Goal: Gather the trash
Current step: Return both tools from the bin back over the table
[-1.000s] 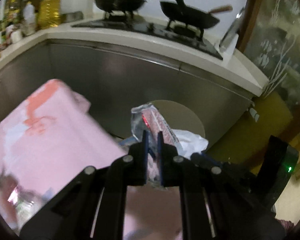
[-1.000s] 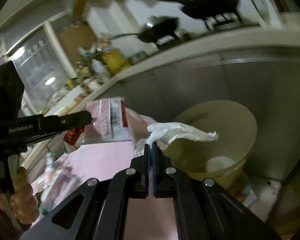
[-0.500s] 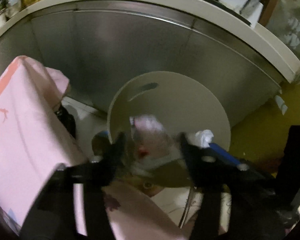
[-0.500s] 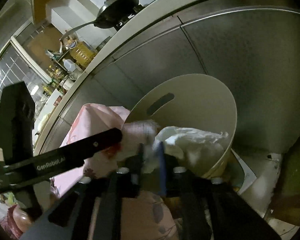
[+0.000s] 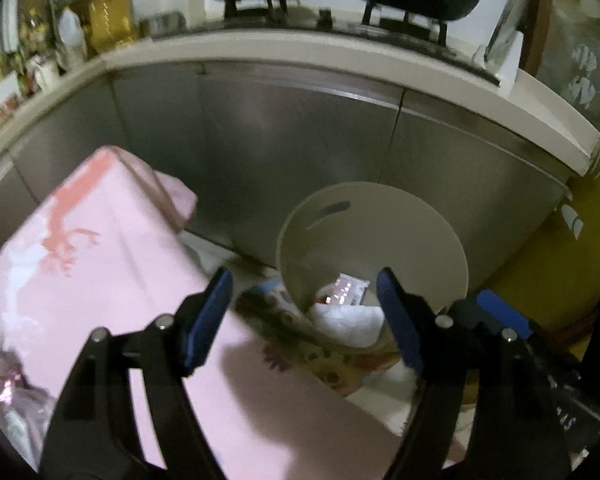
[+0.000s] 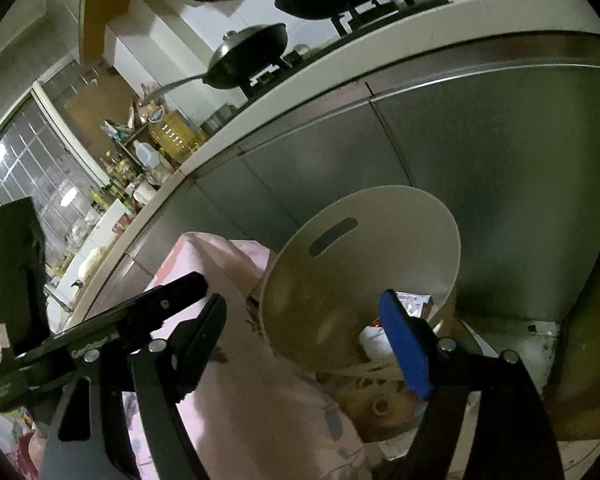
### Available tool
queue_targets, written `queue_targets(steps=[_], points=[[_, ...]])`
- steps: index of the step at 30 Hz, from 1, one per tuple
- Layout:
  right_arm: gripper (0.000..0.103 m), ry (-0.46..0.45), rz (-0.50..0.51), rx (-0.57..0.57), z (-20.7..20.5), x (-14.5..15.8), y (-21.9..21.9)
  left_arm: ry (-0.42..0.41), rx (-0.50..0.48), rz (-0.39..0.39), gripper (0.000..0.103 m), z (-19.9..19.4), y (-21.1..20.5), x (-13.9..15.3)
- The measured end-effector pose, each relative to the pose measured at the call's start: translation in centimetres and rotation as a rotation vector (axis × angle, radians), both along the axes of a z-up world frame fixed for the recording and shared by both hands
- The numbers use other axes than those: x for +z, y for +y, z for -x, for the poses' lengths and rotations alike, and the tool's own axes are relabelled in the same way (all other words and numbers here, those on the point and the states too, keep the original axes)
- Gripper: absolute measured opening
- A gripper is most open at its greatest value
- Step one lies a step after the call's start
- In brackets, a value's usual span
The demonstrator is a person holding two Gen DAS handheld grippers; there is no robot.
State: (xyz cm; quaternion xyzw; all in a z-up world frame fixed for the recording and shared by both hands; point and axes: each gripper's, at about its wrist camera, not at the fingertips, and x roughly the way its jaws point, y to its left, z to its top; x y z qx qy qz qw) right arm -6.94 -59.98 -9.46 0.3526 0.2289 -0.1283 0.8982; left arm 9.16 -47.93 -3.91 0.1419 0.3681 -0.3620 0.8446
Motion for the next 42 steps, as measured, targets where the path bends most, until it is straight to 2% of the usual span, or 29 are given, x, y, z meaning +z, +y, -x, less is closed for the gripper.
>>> queue_targets(steps=[6, 17, 26, 34, 42], points=[[0.076, -0.025, 0.014, -0.025, 1.9, 1.5, 2.1, -0.092, 0.036, 0.013, 0.071, 3.3, 3.6, 2.1], [0.076, -0.077, 0.041, -0.047, 4.2, 4.6, 6.1, -0.169, 0.083, 0.024, 0.071, 7.5, 9.8, 4.0], [0.076, -0.105, 0.082, -0.015, 5.3, 6.8, 9.6, -0.238, 0.136, 0.051, 0.071, 9.8, 15.0, 5.4], [0.076, -0.078, 0.116, 0.077, 3.9, 7.2, 13.8, -0.272, 0.224, 0.064, 0.072, 10.6, 21.5, 5.1], [0.076, -0.027, 0.139, 0.235, 0.6, 6.6, 19.9, -0.264, 0.413, 0.057, 0.072, 10.1, 32.7, 3.2]])
